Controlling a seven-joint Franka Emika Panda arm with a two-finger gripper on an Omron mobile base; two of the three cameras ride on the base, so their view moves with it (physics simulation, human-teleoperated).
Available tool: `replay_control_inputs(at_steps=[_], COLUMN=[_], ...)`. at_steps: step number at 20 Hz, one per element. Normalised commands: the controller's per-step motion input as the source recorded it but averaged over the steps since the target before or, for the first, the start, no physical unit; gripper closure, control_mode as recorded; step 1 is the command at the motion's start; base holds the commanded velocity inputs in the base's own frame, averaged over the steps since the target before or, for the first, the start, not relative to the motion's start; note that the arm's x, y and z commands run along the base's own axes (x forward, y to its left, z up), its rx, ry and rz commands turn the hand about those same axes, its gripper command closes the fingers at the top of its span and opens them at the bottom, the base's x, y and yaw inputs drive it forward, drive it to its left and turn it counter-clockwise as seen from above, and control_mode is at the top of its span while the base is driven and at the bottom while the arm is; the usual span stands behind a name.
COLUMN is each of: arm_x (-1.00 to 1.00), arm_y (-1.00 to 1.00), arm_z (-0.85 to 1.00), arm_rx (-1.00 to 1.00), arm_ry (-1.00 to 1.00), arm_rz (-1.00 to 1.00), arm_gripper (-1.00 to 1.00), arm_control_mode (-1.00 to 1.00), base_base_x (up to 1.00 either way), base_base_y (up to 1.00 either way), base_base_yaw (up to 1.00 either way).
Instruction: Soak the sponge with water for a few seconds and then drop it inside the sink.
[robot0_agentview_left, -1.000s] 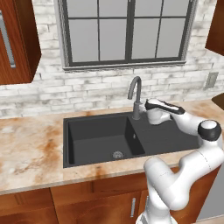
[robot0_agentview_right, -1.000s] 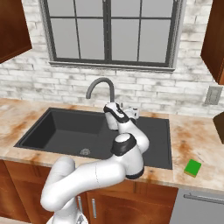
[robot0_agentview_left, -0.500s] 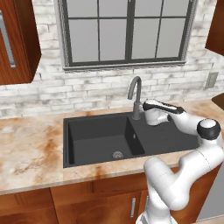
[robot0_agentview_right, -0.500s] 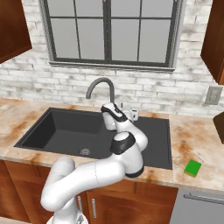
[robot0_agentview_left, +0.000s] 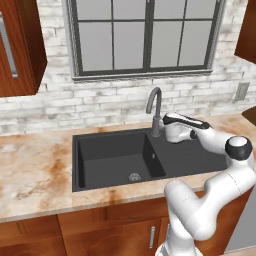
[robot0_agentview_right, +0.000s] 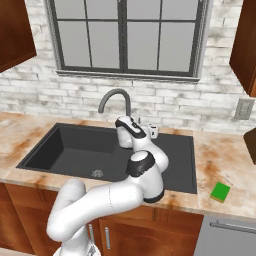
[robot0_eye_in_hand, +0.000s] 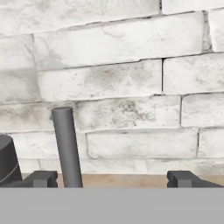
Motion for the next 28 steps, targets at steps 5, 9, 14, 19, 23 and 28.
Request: replay_control_inputs(at_steps=[5,9,14,19,23,28], arm_x=[0.11,0.04,0.02,0.02,0.05,0.02], arm_y=[-0.72,-0.70,-0.66,-0.72,-0.82,-0.80], arm_z=[-0.09,-0.06,-0.02,-0.02,-0.05,-0.09], arm_rx=[0.00,0.00,0.00,0.00,0.00,0.00], arm_ry=[0.00,0.00,0.00,0.00,0.00,0.00], arm_rz=[-0.09,-0.10,-0.10,-0.10,-0.09,-0.09], arm_gripper=[-1.00,-1.00,-1.00,-1.00,-1.00,-1.00], arm_control_mode=[-1.00,-1.00,-1.00,-1.00,-1.00,-1.00], base_base_x=[0.00,0.00,0.00,0.00,0.00,0.00], base_base_y=[0.00,0.00,0.00,0.00,0.00,0.00], base_base_yaw=[0.00,0.00,0.00,0.00,0.00,0.00])
